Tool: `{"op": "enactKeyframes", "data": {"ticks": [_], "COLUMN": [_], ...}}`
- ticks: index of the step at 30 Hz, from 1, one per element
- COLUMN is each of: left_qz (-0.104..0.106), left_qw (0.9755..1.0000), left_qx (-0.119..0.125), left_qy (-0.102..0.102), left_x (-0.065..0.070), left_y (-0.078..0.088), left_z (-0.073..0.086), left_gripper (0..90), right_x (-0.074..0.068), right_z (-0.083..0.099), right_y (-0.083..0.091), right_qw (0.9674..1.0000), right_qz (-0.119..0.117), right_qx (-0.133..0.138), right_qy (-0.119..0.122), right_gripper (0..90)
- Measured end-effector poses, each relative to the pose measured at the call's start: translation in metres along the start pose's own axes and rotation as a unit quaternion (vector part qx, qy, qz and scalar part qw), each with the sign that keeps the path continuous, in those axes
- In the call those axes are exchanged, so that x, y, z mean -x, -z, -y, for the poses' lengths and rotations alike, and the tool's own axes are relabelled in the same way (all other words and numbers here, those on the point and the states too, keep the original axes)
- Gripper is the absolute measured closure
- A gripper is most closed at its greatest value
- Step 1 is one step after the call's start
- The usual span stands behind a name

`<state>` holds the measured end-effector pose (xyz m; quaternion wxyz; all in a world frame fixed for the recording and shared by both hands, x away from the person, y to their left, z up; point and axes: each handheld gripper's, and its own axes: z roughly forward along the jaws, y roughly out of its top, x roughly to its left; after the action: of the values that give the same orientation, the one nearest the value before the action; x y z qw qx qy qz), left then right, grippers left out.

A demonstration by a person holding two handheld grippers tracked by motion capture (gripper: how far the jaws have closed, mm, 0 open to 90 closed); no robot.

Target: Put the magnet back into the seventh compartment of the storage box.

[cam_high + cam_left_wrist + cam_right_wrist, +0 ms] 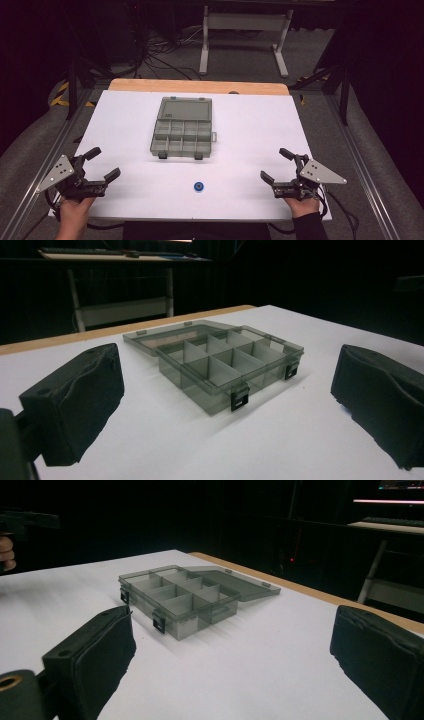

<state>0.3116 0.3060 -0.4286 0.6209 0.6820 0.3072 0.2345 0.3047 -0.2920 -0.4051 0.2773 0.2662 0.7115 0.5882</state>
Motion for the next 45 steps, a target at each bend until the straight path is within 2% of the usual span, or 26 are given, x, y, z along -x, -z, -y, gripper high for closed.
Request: {"op": "enactKeyframes", "data": {"ticks": [5,8,14,22,32,42,45], "left_qz": [0.008,0.008,0.005,0.005,0.009,0.008,0.008], "left_qw": [0.9997,0.9995,0.9999,0.9999,0.9998,0.9998,0.9998], "left_qx": [-0.008,-0.009,-0.006,-0.006,-0.014,-0.018,-0.017], "left_qy": [-0.023,-0.03,-0.007,-0.013,-0.008,-0.008,-0.009], "left_x": [0.001,0.002,0.001,0.001,0.001,0.001,0.001], "left_y": [0.0,0.0,0.001,0.0,-0.001,-0.002,-0.001], "left_z": [-0.002,-0.002,-0.002,-0.002,-0.002,-0.002,-0.002], "left_gripper": [1.1,1.1,0.2,0.3,0.6,0.7,0.7], "right_x": [-0.001,-0.001,0.0,-0.001,-0.004,-0.014,-0.022], "right_z": [0.0,-0.001,-0.001,-0.002,-0.005,-0.017,-0.023], "right_y": [-0.002,-0.002,-0.001,-0.001,-0.005,-0.025,-0.039], "right_qw": [1.0,1.0,1.0,0.9999,0.9999,0.9993,0.9983], "right_qz": [0.0,0.001,0.003,0.002,-0.006,-0.038,-0.056], "right_qx": [-0.009,-0.009,-0.009,-0.012,-0.011,-0.003,-0.005], "right_qy": [0.004,0.002,0.0,0.0,0.001,0.006,0.015], "right_gripper": [4.7,4.7,4.7,4.7,4.7,4.7,4.7]}}
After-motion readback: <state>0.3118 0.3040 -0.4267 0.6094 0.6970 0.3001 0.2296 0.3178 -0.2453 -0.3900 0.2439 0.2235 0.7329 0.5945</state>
